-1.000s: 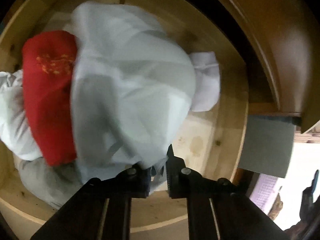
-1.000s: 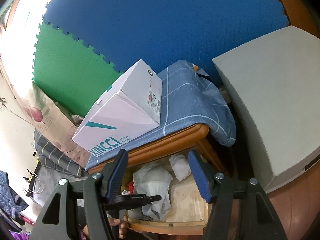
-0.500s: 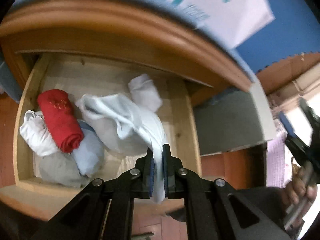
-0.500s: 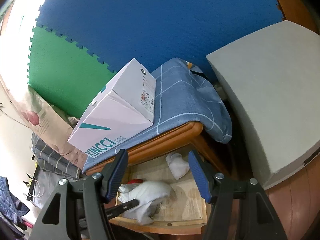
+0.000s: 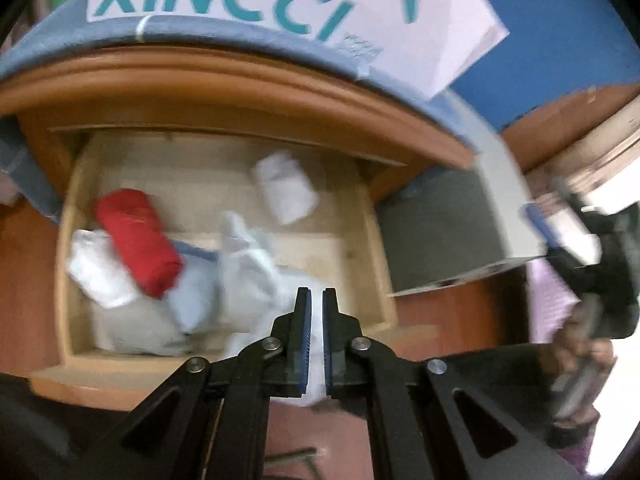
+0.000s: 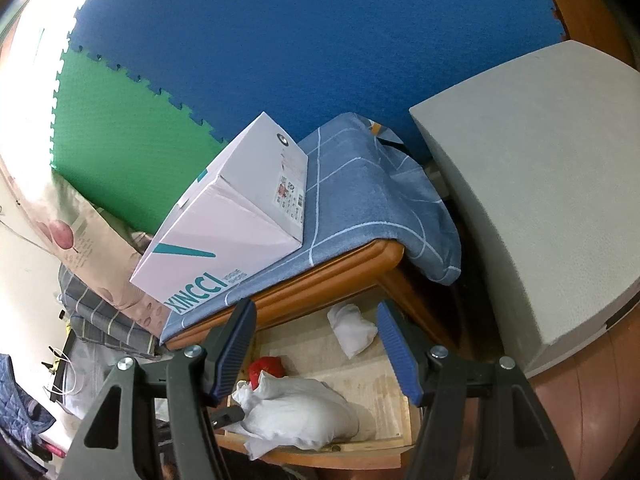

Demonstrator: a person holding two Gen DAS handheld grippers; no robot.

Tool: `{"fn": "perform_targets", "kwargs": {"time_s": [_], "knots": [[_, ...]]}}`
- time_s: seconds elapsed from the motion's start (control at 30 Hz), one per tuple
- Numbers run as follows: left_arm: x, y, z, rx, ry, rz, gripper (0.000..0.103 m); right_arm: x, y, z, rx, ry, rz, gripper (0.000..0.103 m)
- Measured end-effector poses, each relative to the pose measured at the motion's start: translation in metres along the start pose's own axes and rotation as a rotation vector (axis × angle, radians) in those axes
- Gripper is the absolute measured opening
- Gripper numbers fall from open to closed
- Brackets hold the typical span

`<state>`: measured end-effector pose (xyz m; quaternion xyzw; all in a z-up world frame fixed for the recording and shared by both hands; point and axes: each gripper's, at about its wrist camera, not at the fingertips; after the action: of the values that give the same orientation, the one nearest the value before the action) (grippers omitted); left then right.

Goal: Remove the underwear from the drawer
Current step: 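Lift the pale blue underwear up out of the drawer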

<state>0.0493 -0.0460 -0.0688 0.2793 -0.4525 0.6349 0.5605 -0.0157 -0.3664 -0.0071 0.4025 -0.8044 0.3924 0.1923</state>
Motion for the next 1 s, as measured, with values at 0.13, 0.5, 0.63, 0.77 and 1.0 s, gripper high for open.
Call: {"fn": "perform_targets", "kwargs": {"time_s": [0.13,0.5,0.63,0.77,1.0], "knots": [[-0.021,-0.012,-0.023,0.089,-0.068,-0.087,0.071,-0.002,0.000,-0.001,0.006,-0.007,-0.011,0.064],[-0.075,-0.021,-0.036,0.112,0.021,-0.226,0.022,-0.009,0.001,-0.004,0.020,-0.009,-0.042,0.064],[-0.064,-0.012,-0.026,0.062,-0.029,-0.154,0.011,-0.008,0.001,-0.002,0.006,-0.008,-0.042,0.064],[-0.018,0.003,0.000,-0.038,-0.023,-0.015,0.011,-0.008,0.000,0.000,-0.004,-0.004,-0.040,0.064],[0.079,0.031,0.039,-0.133,0.047,0.134,0.012,-0.008,0.000,0.001,-0.013,0.001,-0.040,0.064]]}}
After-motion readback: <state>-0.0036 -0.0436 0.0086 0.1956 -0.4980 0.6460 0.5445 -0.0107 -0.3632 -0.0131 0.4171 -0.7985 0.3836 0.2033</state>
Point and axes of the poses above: each gripper's, at about its wrist camera, not at the fingertips, and x roughly against the way its jaws point, z to its right, y to its underside, and after that the axes turned 10 degrees about -z, right-handed
